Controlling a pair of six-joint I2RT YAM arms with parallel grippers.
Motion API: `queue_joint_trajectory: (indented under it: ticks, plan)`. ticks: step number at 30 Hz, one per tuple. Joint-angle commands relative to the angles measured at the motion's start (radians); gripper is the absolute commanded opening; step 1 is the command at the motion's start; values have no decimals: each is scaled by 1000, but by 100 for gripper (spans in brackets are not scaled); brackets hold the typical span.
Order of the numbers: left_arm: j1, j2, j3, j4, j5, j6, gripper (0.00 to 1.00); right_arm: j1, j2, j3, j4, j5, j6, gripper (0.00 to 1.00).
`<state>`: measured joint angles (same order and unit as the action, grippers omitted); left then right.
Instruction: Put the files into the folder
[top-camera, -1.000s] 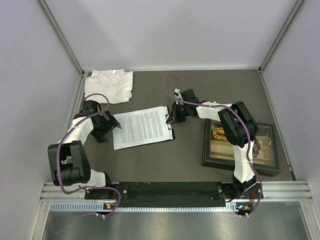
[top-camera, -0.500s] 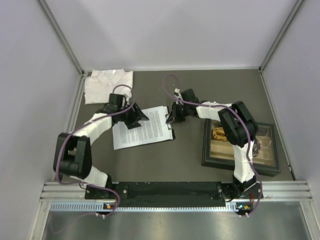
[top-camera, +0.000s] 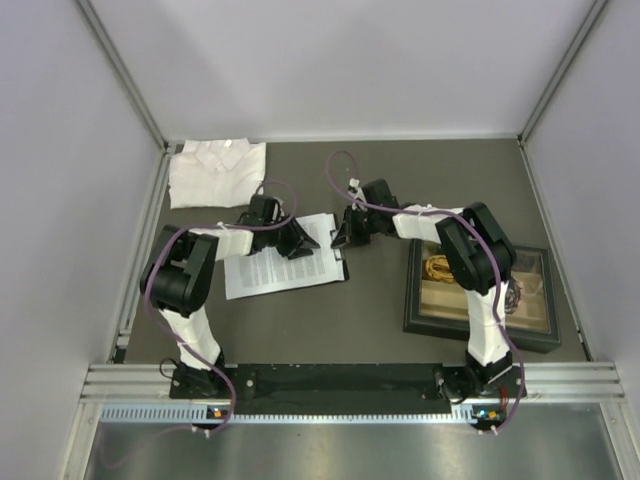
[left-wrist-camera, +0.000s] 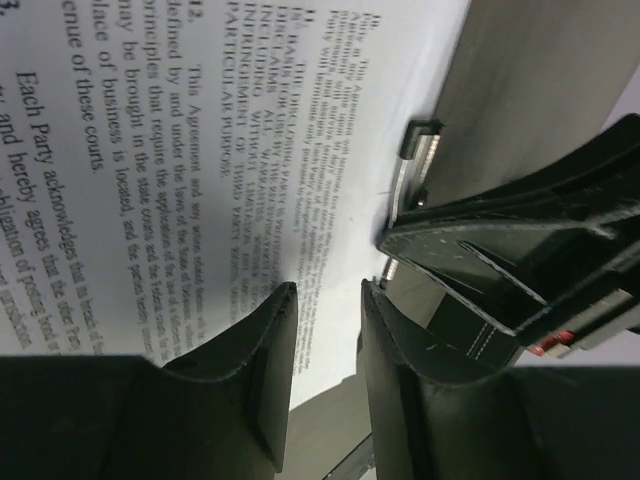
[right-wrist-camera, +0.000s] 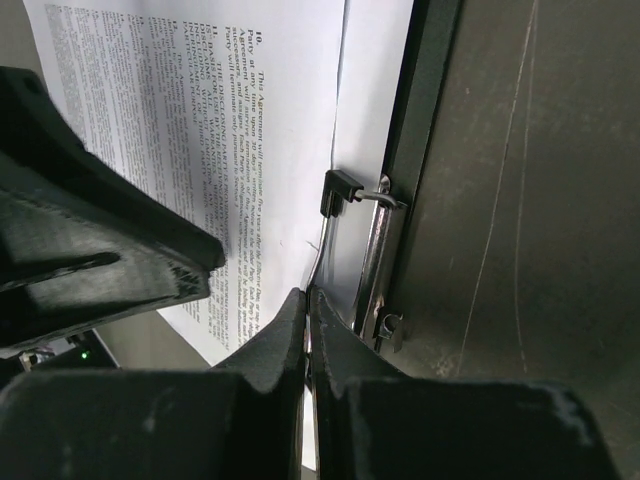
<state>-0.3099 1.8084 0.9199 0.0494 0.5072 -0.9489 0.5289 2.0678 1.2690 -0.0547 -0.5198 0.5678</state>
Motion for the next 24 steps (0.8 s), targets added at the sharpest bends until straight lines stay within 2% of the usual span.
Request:
queue_joint_trajectory:
  ticks: [1,8,13,21,24]
  plan:
    - [-5,43,-21,20,-42,-18,36,-3,26,-65,7,-42,6,0]
    - [-3,100,-33,-43,-78,35,32,-33,-6,-171,255,-155,102,0]
    - [-1,111,-29,-109,-116,82,31,-66,-18,-250,502,-256,188,0]
    - [2,137,-35,-111,-125,90,29,-72,-25,-309,746,-328,308,0]
    - [2,143,-42,-105,-127,85,29,-76,-6,-335,906,-351,397,0]
